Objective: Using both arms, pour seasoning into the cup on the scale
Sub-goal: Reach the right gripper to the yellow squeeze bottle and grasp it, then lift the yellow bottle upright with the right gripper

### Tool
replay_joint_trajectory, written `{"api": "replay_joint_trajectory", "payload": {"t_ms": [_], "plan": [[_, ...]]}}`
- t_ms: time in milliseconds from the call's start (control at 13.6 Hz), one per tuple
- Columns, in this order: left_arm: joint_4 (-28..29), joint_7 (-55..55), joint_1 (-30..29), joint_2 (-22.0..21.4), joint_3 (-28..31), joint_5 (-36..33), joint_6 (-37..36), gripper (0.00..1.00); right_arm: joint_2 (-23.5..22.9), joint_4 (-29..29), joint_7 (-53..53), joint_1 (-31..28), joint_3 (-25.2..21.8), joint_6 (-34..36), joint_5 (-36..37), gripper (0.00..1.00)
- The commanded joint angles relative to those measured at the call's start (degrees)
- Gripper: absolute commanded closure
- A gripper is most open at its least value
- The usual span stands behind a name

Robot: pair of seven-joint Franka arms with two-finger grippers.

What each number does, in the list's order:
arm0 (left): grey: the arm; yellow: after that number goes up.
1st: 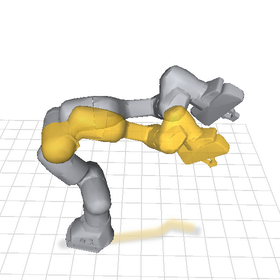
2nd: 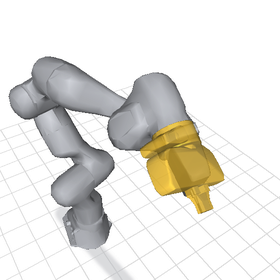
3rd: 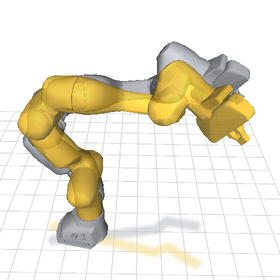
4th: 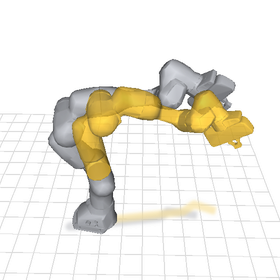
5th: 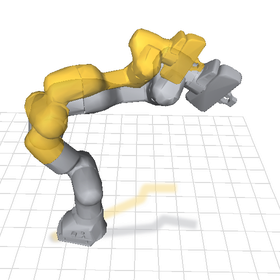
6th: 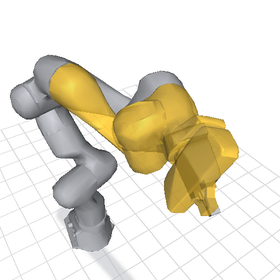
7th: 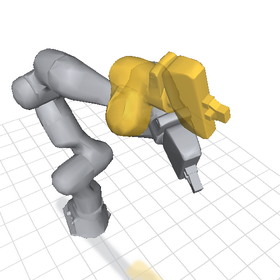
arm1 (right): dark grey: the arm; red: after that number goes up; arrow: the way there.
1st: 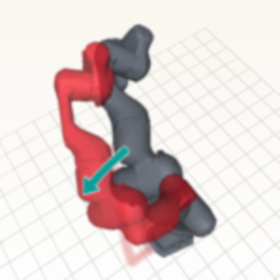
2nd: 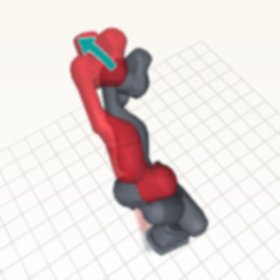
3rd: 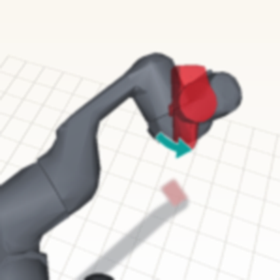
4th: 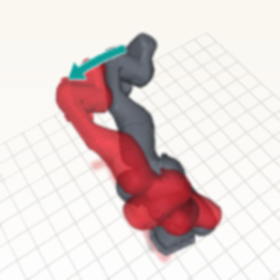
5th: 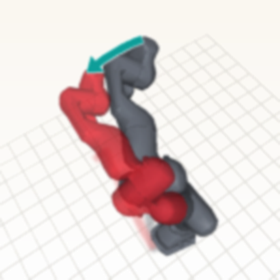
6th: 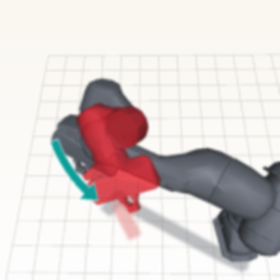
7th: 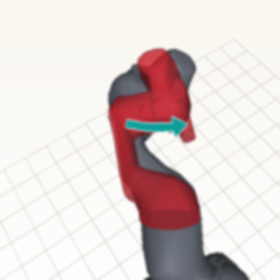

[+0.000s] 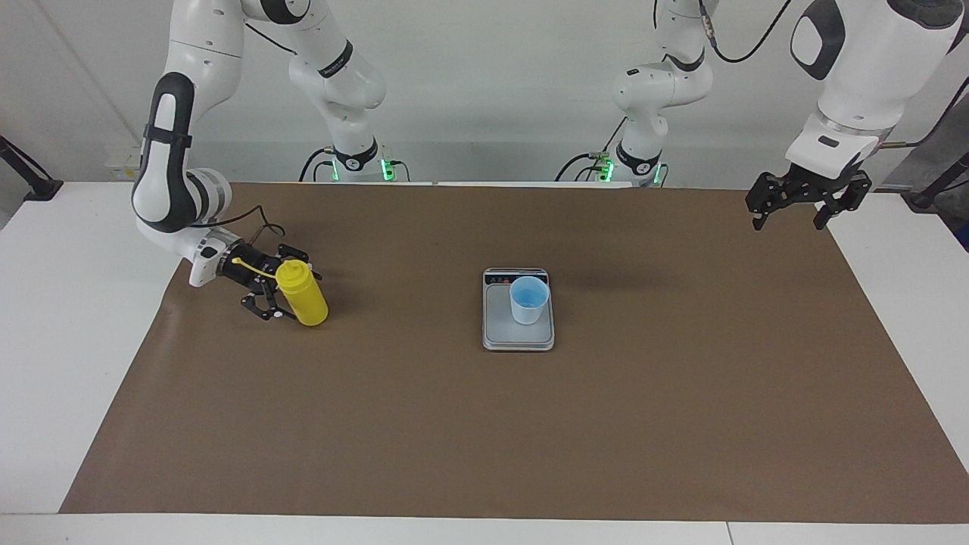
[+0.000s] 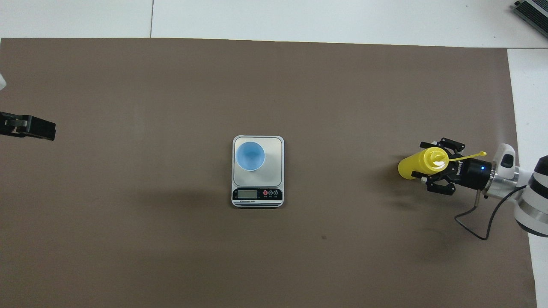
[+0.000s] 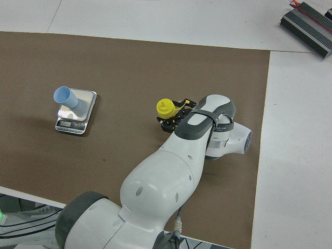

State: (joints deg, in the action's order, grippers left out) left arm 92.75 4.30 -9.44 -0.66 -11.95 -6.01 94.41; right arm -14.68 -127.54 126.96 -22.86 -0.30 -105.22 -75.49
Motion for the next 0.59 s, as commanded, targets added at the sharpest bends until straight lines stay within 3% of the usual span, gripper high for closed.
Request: {"api": "replay_joint_trajectory", "payload": {"t_ms": [0,147,515], "plan": [[1.38,-0.26,3.35,-1.28,3.67,0.74,-0.45,0.0,-0.09,-0.61,1.89,0.1,0.13,-1.13,-2.03,0.25],[1.38,-0.08,8.02,-1.27,8.51,0.74,-0.54,0.0,-0.09,-0.61,1.89,0.1,0.21,-1.13,-2.03,0.47],[1.38,-0.08,8.47,-1.36,8.09,0.83,-0.89,0.0,0.44,-0.26,1.36,0.97,0.3,-0.78,-2.03,0.48]]}}
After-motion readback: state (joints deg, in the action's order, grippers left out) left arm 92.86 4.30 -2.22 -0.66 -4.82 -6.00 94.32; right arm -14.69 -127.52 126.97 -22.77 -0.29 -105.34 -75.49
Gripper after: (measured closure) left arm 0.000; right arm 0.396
